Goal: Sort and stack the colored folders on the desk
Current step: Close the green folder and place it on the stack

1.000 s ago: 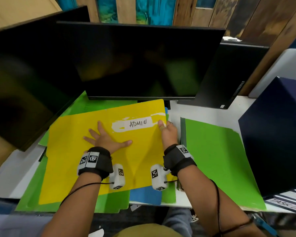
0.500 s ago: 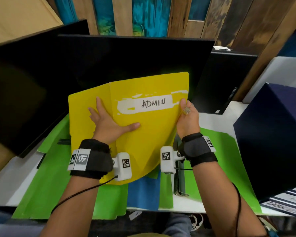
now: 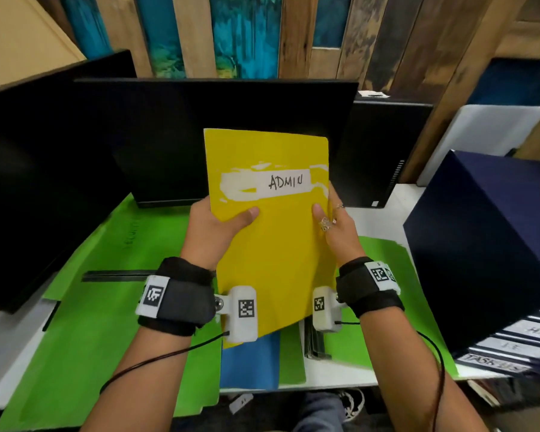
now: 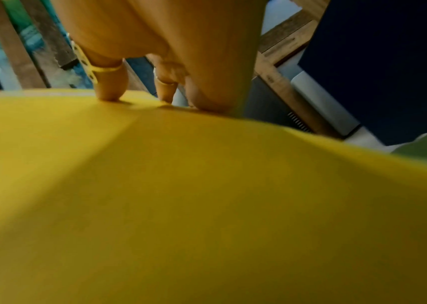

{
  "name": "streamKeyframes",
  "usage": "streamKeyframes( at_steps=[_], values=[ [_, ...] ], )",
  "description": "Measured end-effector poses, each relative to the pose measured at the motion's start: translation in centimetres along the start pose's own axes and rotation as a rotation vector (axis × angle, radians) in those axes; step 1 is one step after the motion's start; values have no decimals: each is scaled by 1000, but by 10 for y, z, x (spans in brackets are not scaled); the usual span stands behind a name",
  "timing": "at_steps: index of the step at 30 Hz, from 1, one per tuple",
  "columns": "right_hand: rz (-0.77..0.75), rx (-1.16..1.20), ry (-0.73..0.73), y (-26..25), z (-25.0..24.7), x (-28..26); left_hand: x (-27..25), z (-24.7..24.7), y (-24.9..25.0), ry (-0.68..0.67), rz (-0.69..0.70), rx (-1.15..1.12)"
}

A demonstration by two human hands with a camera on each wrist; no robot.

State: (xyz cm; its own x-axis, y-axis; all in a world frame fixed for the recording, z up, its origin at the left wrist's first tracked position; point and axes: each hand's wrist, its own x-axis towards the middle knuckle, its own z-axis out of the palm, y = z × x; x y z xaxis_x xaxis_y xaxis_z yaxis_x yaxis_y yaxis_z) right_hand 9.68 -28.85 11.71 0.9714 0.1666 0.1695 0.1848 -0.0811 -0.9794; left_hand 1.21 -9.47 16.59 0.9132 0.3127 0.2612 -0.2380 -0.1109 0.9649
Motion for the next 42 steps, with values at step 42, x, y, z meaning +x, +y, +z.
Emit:
streamKeyframes(
  at_steps=[42],
  values=[
    [491,-620,-458,87,91,-7,-11,-46,-194,-373,-587,1354]
  ],
)
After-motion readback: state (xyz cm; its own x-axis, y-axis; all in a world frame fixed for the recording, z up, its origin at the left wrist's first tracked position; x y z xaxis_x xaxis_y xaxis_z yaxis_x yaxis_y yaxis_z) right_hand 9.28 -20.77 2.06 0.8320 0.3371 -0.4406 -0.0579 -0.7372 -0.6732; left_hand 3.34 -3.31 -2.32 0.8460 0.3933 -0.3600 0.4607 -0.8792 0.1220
